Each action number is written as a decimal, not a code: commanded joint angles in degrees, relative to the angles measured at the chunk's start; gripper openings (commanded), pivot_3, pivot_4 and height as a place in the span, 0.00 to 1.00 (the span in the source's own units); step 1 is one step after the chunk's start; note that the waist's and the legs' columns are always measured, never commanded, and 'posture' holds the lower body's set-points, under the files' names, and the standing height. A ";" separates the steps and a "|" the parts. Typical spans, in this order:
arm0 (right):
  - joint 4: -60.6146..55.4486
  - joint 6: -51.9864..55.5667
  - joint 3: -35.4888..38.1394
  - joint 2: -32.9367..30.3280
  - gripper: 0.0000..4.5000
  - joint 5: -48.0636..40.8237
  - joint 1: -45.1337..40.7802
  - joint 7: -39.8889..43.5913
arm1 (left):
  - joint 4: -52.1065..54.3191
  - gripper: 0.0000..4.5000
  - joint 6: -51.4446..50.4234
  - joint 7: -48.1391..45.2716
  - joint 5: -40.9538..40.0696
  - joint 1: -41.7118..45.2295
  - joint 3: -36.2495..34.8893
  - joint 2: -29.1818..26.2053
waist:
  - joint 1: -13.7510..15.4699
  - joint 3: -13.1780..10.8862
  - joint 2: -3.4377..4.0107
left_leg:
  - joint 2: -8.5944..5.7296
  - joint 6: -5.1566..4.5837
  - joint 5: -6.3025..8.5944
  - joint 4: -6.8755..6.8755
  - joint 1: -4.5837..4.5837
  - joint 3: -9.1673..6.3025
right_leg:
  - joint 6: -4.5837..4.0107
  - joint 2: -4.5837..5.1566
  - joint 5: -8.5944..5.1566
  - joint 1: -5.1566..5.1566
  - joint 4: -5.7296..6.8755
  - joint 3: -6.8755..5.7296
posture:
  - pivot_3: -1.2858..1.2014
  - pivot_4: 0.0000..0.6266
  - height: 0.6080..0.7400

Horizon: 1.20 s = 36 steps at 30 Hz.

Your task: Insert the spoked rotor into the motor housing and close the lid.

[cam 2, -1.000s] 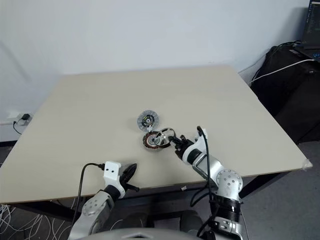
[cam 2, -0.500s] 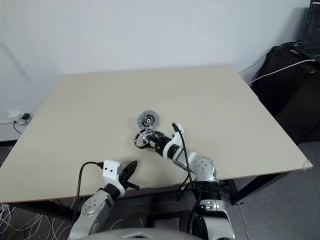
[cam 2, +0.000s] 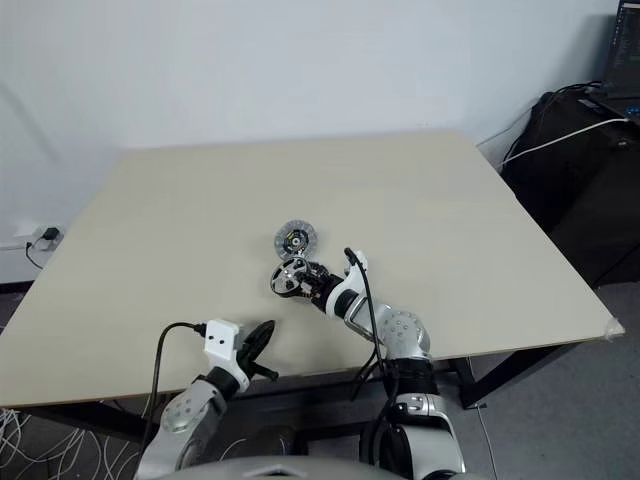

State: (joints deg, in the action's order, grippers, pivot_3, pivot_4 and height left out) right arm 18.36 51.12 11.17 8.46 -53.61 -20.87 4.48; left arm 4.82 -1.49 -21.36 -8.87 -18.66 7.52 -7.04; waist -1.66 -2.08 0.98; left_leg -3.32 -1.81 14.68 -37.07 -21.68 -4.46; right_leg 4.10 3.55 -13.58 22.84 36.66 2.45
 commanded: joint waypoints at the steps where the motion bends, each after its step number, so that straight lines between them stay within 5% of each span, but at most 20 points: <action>1: 0.44 -1.20 1.09 0.78 0.09 0.54 -2.12 1.78 | 2.45 0.00 2.33 -0.29 1.27 0.80 0.91 -0.54 | 0.00 0.00 0.00 | 0.00 0.00 0.00 0.00 0.00 0.00 | -0.02 0.00 0.01 0.00 0.00 0.00 | 0.52 0.00 1.00; 32: 6.39 -3.32 5.84 0.07 0.09 6.62 -4.26 4.49 | 2.79 0.00 1.64 -0.30 0.91 0.73 0.98 -0.56 | -0.35 0.05 0.06 | -0.03 0.00 -0.01 -0.04 0.10 0.01 | 0.12 -0.02 0.24 -0.06 0.08 0.03 | 0.52 0.00 1.00; 36: 7.37 -3.68 6.16 -0.26 0.38 7.30 -4.41 4.54 | 2.76 0.00 1.61 -0.31 0.89 0.77 0.99 -0.54 | -0.37 0.07 0.08 | -0.04 0.00 -0.01 -0.06 0.11 0.00 | 0.12 -0.02 0.24 -0.07 0.09 0.04 | 0.52 0.00 1.00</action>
State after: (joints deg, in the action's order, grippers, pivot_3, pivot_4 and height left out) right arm 26.62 48.11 16.83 8.10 -46.44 -24.34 8.78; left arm 4.89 -0.66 -21.35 -7.72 -18.63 8.43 -7.29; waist -2.03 -2.02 1.05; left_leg -3.37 -1.81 14.67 -37.13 -21.57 -4.45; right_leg 4.22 3.53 -13.33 22.78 36.74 2.50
